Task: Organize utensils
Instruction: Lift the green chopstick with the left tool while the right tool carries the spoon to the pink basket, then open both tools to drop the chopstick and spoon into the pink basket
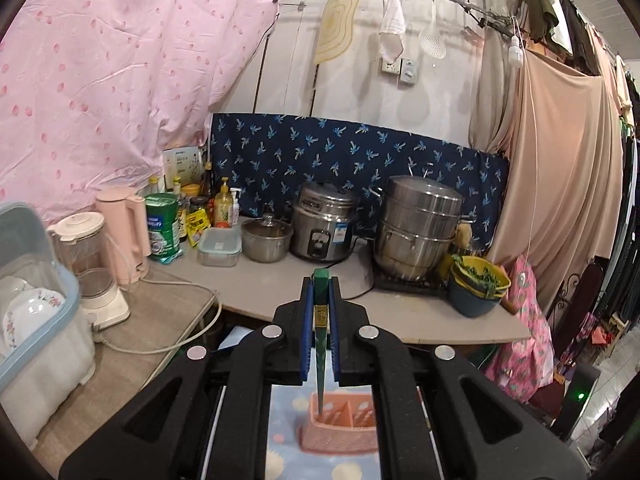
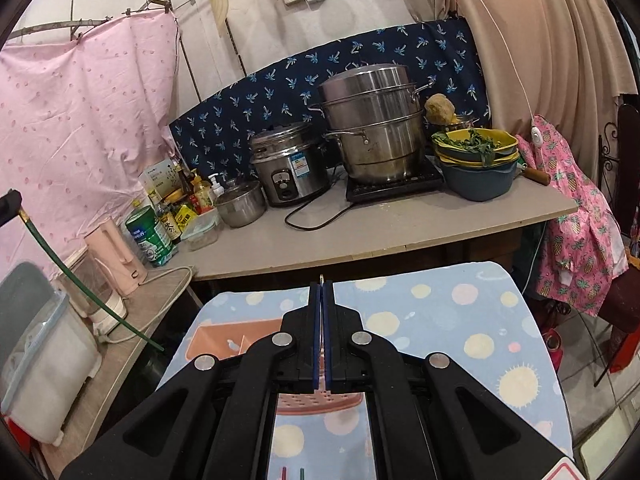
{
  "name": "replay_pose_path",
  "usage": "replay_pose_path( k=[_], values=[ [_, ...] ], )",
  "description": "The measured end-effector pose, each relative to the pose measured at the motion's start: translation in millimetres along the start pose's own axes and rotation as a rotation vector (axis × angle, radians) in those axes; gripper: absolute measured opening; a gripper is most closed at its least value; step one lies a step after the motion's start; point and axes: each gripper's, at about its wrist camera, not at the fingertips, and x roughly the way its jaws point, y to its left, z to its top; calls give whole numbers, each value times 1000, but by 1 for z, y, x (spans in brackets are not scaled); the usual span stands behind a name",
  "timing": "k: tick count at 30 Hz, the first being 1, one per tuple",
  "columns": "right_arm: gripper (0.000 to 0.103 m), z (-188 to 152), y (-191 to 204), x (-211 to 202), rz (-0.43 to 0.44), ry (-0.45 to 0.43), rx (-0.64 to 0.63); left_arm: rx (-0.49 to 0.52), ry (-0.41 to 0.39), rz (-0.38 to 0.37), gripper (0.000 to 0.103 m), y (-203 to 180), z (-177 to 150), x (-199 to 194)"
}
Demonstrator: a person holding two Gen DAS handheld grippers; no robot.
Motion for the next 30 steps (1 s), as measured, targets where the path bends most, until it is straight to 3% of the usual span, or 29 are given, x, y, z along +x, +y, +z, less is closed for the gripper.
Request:
replay_pose_path(
  k=[8,18,20,22,24,30],
  values=[
    [2,-3,-3,52,3,60,3,-9,55,-4,7,-8,-21,61],
    [3,-24,-3,87,-37,117,-39,-18,136,7,8,10,-65,99],
    [8,-25,-3,84,-46,109,-41,-16,151,23,15,13,-71,102],
    [19,-24,-3,79,-45,97,-33,-13,154,49,45,16,-76,101],
    [25,-24,-4,69,-44,84,-26,-14,142,76,51,21,-79,94],
    [39,-24,-1,29,-36,54,-26,17,157,122,58,29,-90,68]
  ],
)
